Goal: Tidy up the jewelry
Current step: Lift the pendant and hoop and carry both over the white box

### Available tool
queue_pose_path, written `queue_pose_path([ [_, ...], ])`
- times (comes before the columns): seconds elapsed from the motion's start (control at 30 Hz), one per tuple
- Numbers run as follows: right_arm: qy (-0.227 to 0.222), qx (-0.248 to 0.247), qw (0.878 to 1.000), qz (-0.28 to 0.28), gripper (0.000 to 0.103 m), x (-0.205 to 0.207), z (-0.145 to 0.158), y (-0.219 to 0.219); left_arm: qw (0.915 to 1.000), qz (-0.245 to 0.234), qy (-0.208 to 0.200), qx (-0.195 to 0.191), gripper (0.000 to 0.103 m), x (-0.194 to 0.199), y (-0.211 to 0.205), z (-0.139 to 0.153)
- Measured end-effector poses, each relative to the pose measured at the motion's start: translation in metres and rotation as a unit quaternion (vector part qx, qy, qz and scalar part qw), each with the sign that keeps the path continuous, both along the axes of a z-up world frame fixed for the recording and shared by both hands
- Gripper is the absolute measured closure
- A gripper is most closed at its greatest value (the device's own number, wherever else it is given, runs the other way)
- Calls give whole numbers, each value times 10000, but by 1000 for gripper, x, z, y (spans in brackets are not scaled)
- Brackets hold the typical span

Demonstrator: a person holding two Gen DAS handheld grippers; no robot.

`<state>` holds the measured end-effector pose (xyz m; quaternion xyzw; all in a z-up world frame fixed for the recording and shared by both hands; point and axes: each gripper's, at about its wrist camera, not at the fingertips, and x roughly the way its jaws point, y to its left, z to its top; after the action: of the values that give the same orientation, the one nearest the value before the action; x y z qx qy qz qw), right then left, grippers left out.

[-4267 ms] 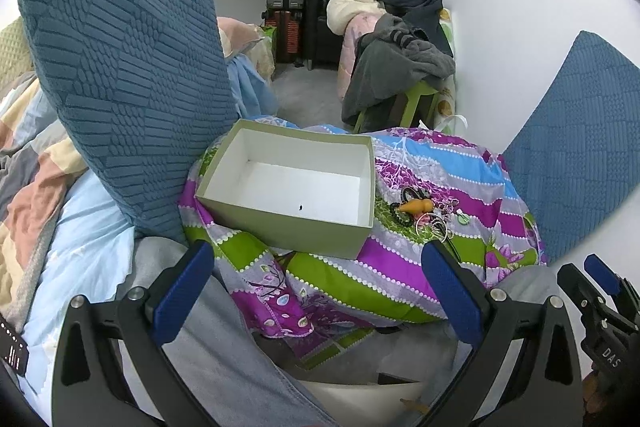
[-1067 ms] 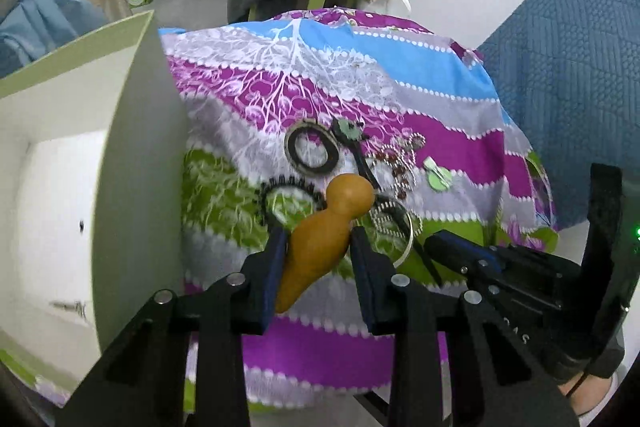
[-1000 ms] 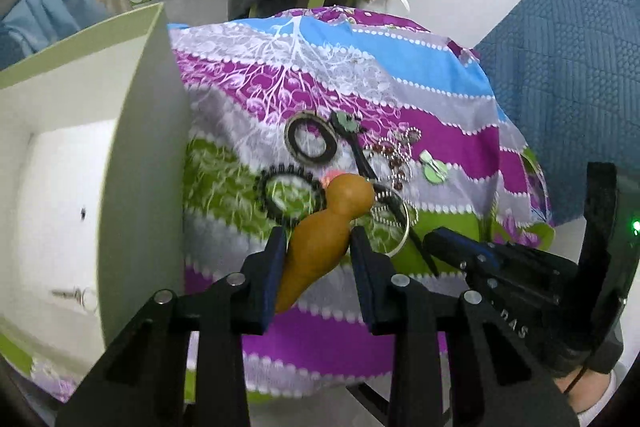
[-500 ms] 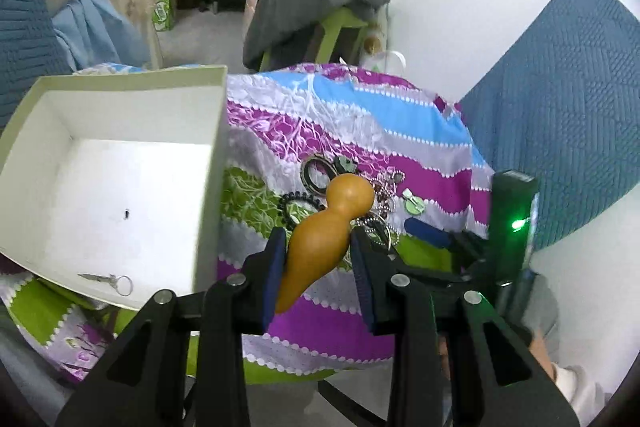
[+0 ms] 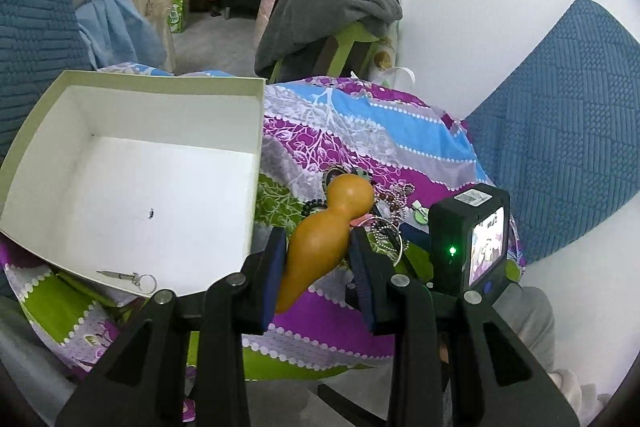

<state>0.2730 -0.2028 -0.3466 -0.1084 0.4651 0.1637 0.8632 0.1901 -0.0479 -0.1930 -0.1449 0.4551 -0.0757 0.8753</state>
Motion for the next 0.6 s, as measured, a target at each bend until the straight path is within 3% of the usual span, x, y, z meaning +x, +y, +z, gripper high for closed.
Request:
queue_pose_path([
  [0.1, 43, 50, 9999, -86, 37, 1, 0, -3, 10000, 7, 13, 7, 69, 0, 1, -1],
  [0.6, 317, 834, 9928, -801, 37, -25, 55, -33, 9999, -50, 91, 118, 69, 5, 6, 2],
])
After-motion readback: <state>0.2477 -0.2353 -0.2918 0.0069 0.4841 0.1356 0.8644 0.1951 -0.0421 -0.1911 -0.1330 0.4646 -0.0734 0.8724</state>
